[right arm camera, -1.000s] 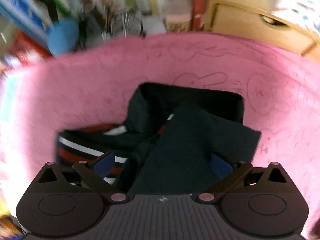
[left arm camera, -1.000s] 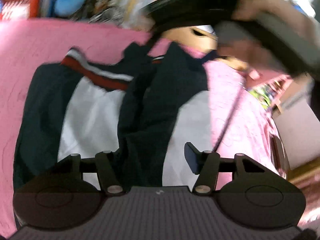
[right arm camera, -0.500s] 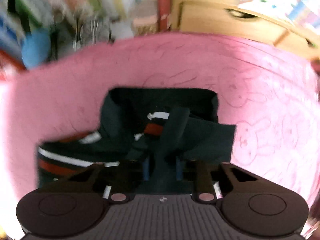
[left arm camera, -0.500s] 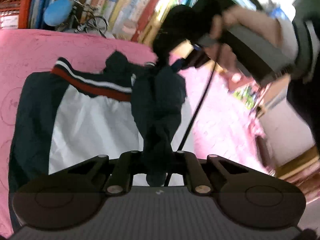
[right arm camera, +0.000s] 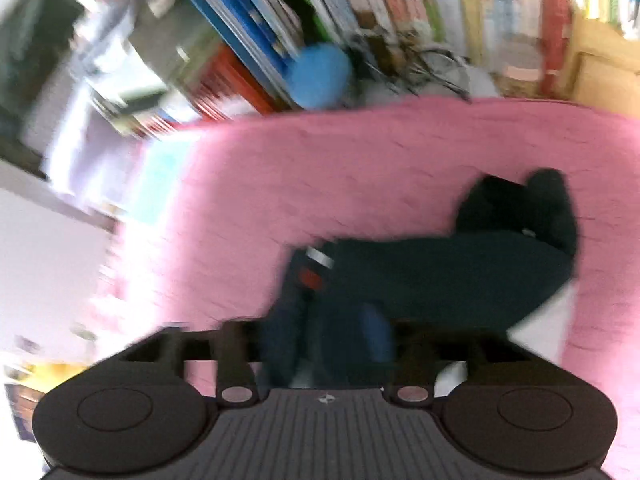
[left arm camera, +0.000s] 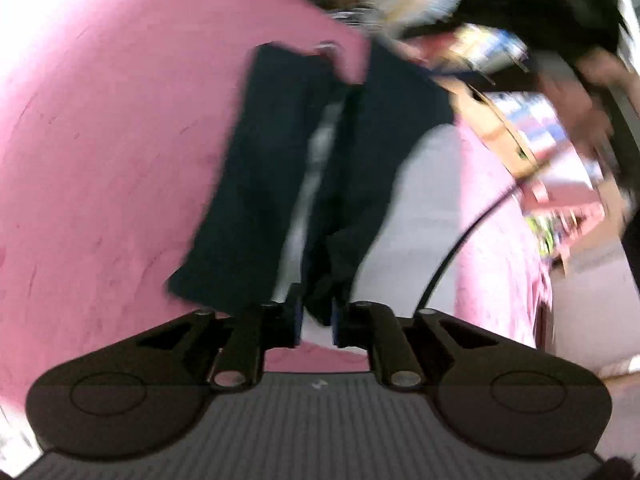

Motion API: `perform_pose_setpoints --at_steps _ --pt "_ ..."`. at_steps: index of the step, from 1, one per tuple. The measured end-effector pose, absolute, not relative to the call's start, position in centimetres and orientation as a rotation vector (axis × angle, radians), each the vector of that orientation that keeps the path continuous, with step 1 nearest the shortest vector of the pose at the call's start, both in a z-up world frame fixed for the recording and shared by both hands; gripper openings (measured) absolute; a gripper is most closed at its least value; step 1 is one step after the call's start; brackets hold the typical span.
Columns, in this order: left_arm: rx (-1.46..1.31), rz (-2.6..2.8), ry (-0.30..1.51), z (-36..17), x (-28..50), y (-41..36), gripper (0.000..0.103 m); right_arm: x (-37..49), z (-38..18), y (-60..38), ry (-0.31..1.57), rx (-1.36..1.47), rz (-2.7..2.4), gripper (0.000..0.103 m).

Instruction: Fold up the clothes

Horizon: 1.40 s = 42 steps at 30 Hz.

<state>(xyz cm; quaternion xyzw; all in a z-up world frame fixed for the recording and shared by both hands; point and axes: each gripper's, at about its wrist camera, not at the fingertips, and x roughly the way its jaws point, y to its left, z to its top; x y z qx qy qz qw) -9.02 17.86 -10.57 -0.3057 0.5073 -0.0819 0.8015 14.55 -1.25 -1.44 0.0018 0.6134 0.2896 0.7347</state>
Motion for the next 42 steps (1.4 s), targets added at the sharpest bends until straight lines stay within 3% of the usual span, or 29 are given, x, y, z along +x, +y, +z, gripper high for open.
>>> perform_pose_setpoints --at_steps 3,9,11,12,16,22,25,30,31,32,35,39,42 --pt "-0.740 -0.138 1.063 -10.6 -9.6 19.8 0.017 12.5 -0.9 -2.6 1.263 -0.152 0.606 0.072" --pt "-0.897 -0.141 0.907 -8.6 -8.6 25.0 0.035 4.8 -2.6 -8.4 1.138 -0.365 0.593 0.073" --pt "-0.889 -0.144 0.885 -7.9 -6.8 25.7 0.055 1.3 -4.1 -9.2 1.089 -0.484 0.622 0.074" --pt "-0.866 -0.163 0.883 -7.5 -5.5 25.5 0.058 -0.3 -4.7 -9.8 1.077 -0.541 0.641 0.074" --pt "-0.738 -0.286 0.928 -7.4 0.2 21.5 0.089 -5.3 -8.1 -9.4 1.085 -0.680 0.719 0.071" --pt "-0.576 -0.341 1.079 -10.2 6.5 14.0 0.091 -6.4 -10.6 -8.9 1.117 -0.653 0.668 0.076" --pt "-0.531 -0.304 1.071 -10.9 8.0 12.5 0.103 -5.8 -10.7 -9.6 1.127 -0.570 0.652 0.085" --pt "-0.577 -0.259 1.053 -11.4 9.8 12.2 0.103 -5.8 -10.8 -10.7 1.101 -0.504 0.624 0.093" --pt "-0.577 -0.274 1.049 -11.1 9.9 12.4 0.093 -5.9 -10.7 -10.8 1.095 -0.497 0.619 0.094" --pt "-0.583 -0.285 1.040 -10.5 9.8 12.9 0.055 -5.9 -10.6 -10.9 1.092 -0.492 0.613 0.094" --pt "-0.706 -0.344 0.988 -8.2 9.2 15.5 0.003 -5.8 -10.0 -10.9 1.096 -0.487 0.580 0.094" --pt "-0.864 -0.423 0.876 -5.6 7.9 19.4 0.001 -5.6 -8.9 -11.0 1.094 -0.465 0.567 0.093" --pt "-0.745 -0.434 0.912 -5.5 8.3 19.1 0.008 -5.4 -8.5 -10.9 1.095 -0.469 0.561 0.093"
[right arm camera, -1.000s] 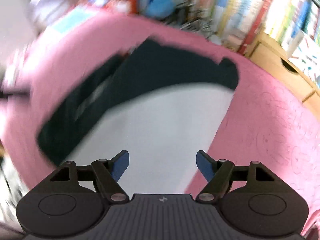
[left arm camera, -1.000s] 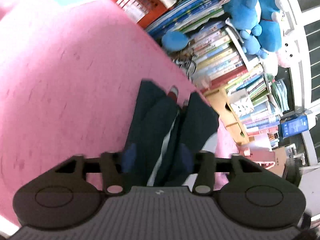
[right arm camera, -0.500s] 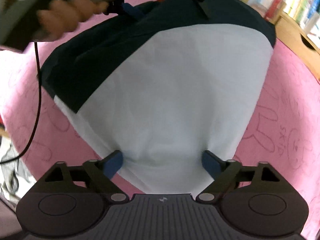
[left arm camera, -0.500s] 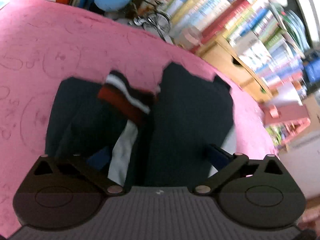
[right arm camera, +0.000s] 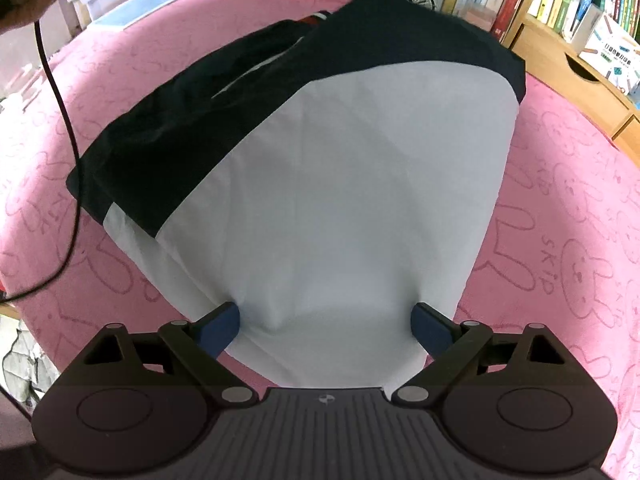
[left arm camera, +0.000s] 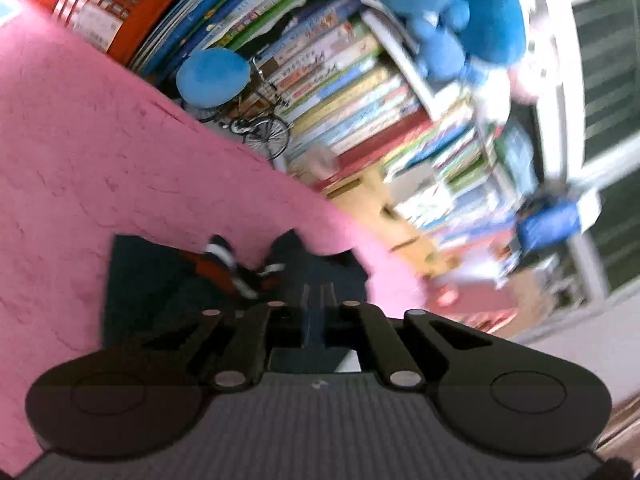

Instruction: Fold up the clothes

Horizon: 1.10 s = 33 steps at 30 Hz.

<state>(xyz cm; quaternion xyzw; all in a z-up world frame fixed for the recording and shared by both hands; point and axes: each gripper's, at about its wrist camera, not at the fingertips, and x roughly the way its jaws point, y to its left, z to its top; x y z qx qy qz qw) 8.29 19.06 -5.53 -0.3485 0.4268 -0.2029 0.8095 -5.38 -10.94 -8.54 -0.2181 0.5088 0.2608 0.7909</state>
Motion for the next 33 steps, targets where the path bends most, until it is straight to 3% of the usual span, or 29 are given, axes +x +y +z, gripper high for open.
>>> perform_pose_setpoints --at_steps 3,4,5,8,11,15,20,25,30,33 --pt "-0.582 -0.469 0.961 -6.1 8.7 16.8 0.040 -5.6 -9.1 -11.1 1.102 -0.476 0.553 0.094" --pt "-0.523 -0.481 0.977 -6.4 8.9 15.8 0.064 -5.6 -9.4 -10.8 1.101 -0.477 0.551 0.094" --pt "-0.449 -0.479 0.997 -6.9 9.1 14.5 0.081 -5.5 -9.2 -10.9 1.096 -0.479 0.551 0.094" --pt "-0.335 -0.490 1.067 -8.6 9.0 11.9 0.081 -5.6 -8.1 -11.0 1.009 -0.479 0.512 0.092" --pt "-0.460 -0.563 1.089 -8.9 7.4 12.5 0.073 -5.0 -6.0 -12.6 0.966 -0.438 0.481 0.092" --pt "-0.690 -0.586 1.064 -9.2 5.4 15.2 0.079 -4.0 -4.2 -14.4 0.941 -0.391 0.447 0.092" --pt "-0.534 -0.509 1.180 -10.7 5.8 13.6 0.079 -4.0 -5.2 -13.7 0.952 -0.435 0.467 0.092" --pt "-0.648 -0.681 1.062 -9.2 5.6 13.1 0.079 -4.7 -6.4 -12.6 0.961 -0.484 0.511 0.092" --pt "-0.704 -0.507 1.156 -11.8 9.0 13.6 0.072 -5.3 -7.2 -12.2 0.971 -0.537 0.546 0.092" --pt "-0.785 -0.536 1.145 -12.1 10.8 13.3 0.091 -5.4 -7.9 -11.8 0.988 -0.561 0.567 0.092"
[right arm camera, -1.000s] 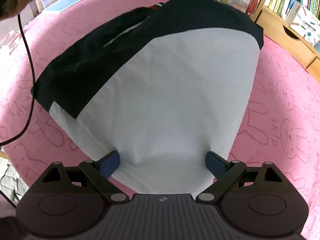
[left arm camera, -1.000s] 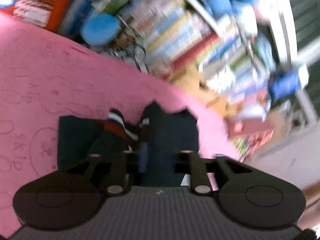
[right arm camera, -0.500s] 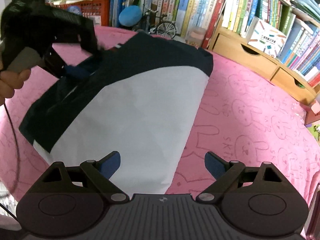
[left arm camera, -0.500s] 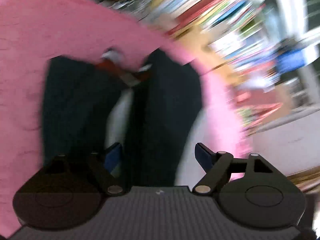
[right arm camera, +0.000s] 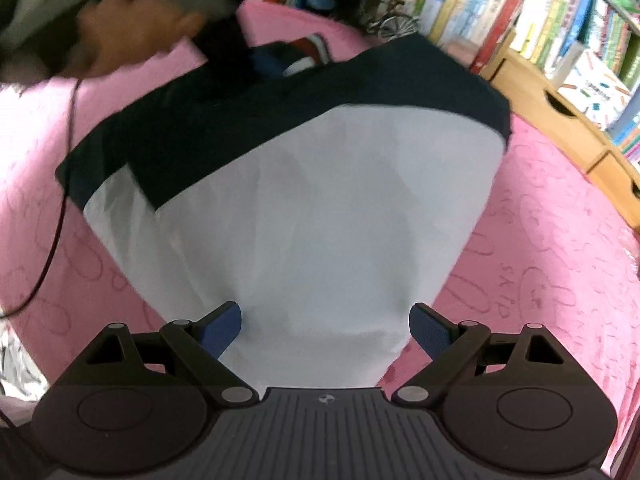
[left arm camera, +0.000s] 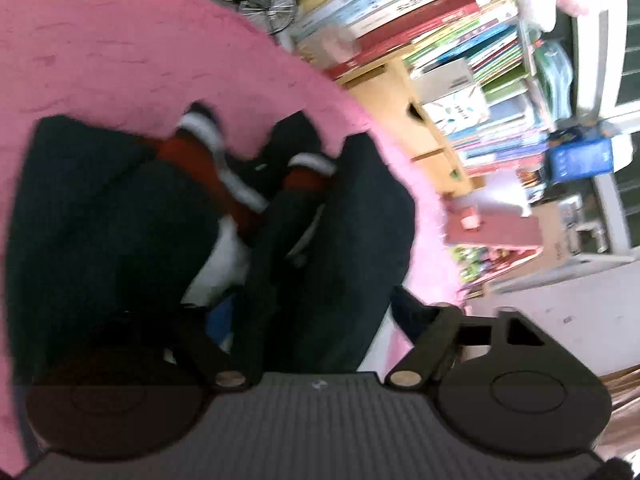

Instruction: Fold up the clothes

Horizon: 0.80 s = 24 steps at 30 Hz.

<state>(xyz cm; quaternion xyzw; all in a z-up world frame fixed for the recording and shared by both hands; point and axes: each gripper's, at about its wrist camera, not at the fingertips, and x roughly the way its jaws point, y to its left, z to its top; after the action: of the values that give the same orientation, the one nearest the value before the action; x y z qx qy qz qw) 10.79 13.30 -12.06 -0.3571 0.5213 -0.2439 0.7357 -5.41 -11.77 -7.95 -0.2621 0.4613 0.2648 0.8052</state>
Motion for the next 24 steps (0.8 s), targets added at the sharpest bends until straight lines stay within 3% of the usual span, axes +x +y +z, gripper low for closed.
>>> perform_pose_setpoints --at_steps 6,7,10,11,14,17,22,24 --pt "-0.609 -0.512 1.187 -11.7 12.0 9.2 0.093 -5.9 -9.1 -11.3 1.007 -0.588 0.578 0.093" --pt "-0.581 -0.534 1.144 -11.1 11.3 8.7 0.087 -5.9 -9.1 -11.3 1.006 -0.584 0.574 0.093" --pt "-0.582 -0.609 1.011 -9.1 9.9 8.6 0.051 -5.7 -9.0 -11.6 1.023 -0.549 0.551 0.093" --pt "-0.612 -0.635 0.973 -8.9 9.2 9.3 0.045 -5.6 -9.0 -11.7 1.026 -0.538 0.544 0.093" --pt "-0.610 -0.568 0.965 -9.2 8.3 10.9 0.044 -5.5 -8.9 -11.8 1.030 -0.529 0.539 0.094" --pt "-0.418 -0.430 1.057 -10.4 8.3 10.7 0.049 -5.6 -8.6 -11.8 1.022 -0.543 0.538 0.094" --pt "-0.379 -0.384 1.062 -11.4 5.1 15.1 0.026 -6.3 -7.1 -11.7 0.940 -0.601 0.509 0.094" --pt "-0.357 -0.342 1.064 -11.4 3.9 16.3 0.022 -6.3 -5.8 -11.8 0.895 -0.582 0.504 0.094"
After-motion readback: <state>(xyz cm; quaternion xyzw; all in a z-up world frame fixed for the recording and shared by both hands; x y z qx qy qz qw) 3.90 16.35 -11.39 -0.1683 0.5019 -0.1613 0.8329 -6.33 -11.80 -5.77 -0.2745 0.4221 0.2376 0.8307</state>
